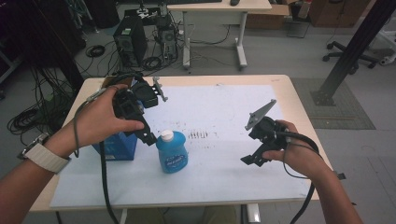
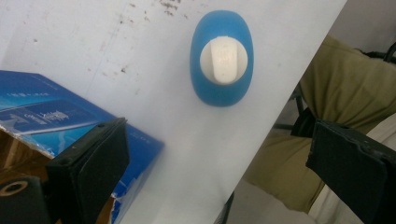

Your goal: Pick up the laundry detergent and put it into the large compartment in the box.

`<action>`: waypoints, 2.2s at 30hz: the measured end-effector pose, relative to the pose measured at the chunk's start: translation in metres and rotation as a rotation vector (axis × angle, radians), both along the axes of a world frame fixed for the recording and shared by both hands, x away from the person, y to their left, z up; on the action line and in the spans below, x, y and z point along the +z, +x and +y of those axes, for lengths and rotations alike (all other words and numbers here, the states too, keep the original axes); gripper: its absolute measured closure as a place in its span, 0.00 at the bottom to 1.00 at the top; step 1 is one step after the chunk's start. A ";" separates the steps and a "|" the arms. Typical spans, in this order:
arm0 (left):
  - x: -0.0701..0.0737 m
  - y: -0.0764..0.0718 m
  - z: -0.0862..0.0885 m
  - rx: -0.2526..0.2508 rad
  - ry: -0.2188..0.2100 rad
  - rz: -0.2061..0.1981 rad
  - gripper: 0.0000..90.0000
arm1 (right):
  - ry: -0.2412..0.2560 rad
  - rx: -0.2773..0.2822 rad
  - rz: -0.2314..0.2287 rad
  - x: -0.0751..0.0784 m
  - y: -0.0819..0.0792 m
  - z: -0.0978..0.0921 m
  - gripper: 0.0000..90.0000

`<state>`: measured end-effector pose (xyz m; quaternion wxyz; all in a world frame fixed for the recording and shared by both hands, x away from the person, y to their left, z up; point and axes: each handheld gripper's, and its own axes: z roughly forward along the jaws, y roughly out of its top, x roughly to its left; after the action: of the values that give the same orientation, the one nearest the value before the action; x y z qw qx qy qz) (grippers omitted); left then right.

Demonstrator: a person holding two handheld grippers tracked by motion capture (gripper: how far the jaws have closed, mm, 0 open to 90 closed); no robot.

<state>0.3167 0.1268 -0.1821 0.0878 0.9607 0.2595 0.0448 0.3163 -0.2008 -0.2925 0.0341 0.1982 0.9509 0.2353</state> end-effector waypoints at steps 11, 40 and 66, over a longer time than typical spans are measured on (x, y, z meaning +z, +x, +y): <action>0.002 0.002 -0.002 0.037 -0.034 -0.001 0.07 | -0.003 -0.004 0.000 -0.001 0.000 0.000 0.11; -0.016 0.009 -0.023 0.050 -0.002 0.031 0.09 | 0.000 -0.004 0.006 -0.004 0.001 0.000 0.11; -0.040 0.021 -0.035 -0.048 0.009 0.058 0.07 | -0.003 0.000 0.016 -0.008 0.004 0.002 0.11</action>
<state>0.3373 0.0914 -0.2219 0.0771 0.9680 0.2385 0.0158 0.3202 -0.1992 -0.3003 0.0266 0.2001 0.9515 0.2320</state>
